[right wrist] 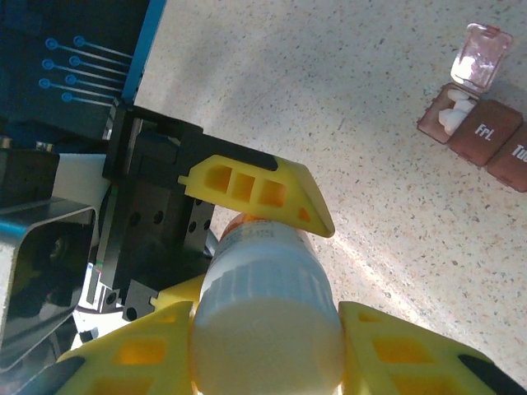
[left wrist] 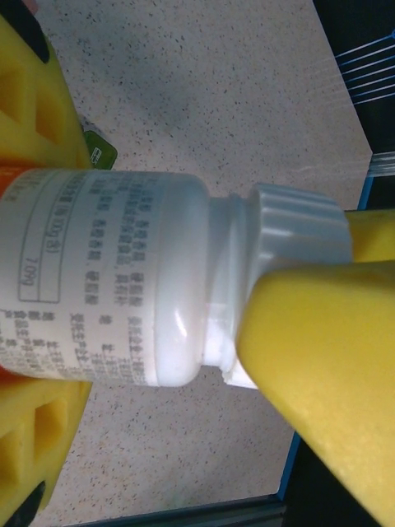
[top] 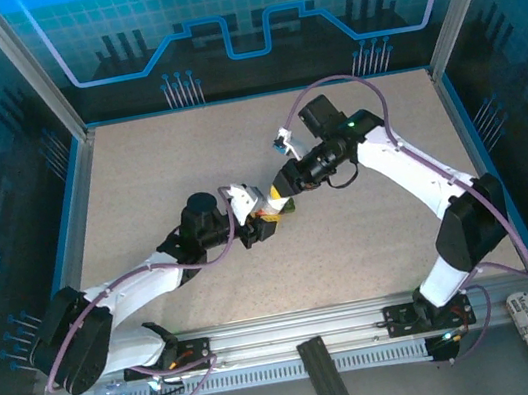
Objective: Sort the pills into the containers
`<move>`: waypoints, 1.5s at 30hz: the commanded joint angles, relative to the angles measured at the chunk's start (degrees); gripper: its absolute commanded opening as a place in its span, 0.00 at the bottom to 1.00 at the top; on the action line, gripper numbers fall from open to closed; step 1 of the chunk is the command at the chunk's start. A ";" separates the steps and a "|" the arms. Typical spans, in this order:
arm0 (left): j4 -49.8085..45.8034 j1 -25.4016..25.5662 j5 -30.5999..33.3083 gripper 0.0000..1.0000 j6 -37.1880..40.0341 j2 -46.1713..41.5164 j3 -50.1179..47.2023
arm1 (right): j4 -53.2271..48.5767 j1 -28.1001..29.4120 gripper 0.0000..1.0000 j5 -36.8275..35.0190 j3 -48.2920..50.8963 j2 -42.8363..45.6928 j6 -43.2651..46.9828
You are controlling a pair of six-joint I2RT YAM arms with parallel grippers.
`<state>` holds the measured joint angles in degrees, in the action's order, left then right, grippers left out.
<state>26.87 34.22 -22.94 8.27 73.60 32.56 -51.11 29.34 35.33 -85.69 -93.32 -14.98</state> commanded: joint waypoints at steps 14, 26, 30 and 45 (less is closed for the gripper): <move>12.58 1.14 -5.81 0.00 -1.43 -0.30 4.82 | -4.90 4.94 0.33 2.12 -6.31 -5.97 11.43; 25.82 1.33 1.28 0.00 -4.22 6.04 2.67 | -3.16 3.96 0.42 -2.25 -9.88 -8.75 3.08; 29.27 1.37 1.96 0.00 -5.14 9.47 3.91 | -3.07 3.20 0.44 -3.45 -12.25 -9.33 1.74; 33.34 1.35 4.66 0.00 -5.74 13.00 4.01 | -2.05 1.86 0.52 -4.18 -11.85 -8.22 0.77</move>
<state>52.62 35.07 -17.39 1.83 87.00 33.52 -52.95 30.28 27.59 -98.00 -101.01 -13.30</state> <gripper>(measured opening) 0.454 0.511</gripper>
